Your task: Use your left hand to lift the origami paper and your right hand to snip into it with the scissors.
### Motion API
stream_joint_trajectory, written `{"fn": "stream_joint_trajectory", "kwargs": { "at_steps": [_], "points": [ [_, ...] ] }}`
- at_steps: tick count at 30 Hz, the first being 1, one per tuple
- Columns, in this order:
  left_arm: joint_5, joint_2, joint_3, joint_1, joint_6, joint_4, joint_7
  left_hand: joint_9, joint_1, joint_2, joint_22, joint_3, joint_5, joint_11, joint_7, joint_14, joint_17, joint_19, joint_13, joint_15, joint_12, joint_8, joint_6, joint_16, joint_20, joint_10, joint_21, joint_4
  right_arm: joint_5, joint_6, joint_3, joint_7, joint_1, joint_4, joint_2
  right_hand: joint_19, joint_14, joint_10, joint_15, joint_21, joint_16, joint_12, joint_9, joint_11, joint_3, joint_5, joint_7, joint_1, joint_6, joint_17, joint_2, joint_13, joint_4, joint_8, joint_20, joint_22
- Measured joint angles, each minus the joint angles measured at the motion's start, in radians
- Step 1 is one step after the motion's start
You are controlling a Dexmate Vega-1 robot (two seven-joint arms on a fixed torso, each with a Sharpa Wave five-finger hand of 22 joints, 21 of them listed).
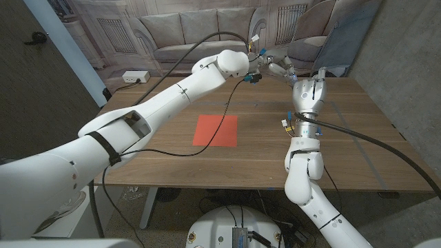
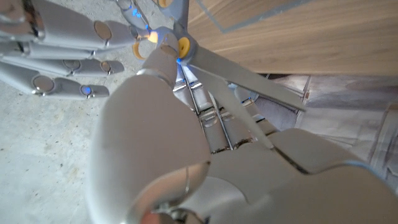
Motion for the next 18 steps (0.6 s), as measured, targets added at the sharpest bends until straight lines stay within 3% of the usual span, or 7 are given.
{"fn": "stream_joint_trajectory", "kwargs": {
  "at_steps": [10, 18],
  "points": [
    [0.003, 0.001, -0.04, 0.049, -0.114, 0.013, 0.047, 0.011, -0.017, 0.017, 0.0, -0.003, -0.009, -0.011, 0.01, -0.011, -0.008, -0.01, 0.007, 0.007, -0.01, -0.003, -0.017, -0.023, 0.005, -0.011, 0.008, 0.003, 0.003, 0.003, -0.001, -0.014, -0.009, -0.01, -0.008, 0.0, 0.0, 0.003, 0.0, -0.008, -0.004, -0.007, 0.0, -0.001, 0.0, 0.0, 0.0, 0.0, 0.0, 0.0, 0.0, -0.001, 0.0, 0.0, 0.0, 0.0],
    [0.052, 0.015, -0.035, 0.051, -0.092, -0.02, 0.05, 0.018, -0.017, 0.017, 0.0, 0.003, -0.013, -0.006, 0.019, -0.006, 0.0, -0.005, 0.01, 0.004, 0.0, 0.005, -0.007, -0.023, 0.001, -0.006, 0.015, -0.003, 0.009, -0.007, -0.003, -0.043, -0.013, -0.012, -0.009, 0.0, 0.0, 0.003, 0.0, -0.008, -0.01, -0.015, 0.0, -0.007, 0.002, 0.008, 0.0, -0.005, 0.0, 0.005, -0.005, -0.001, 0.002, 0.001, 0.0, 0.0]
  ]
}}
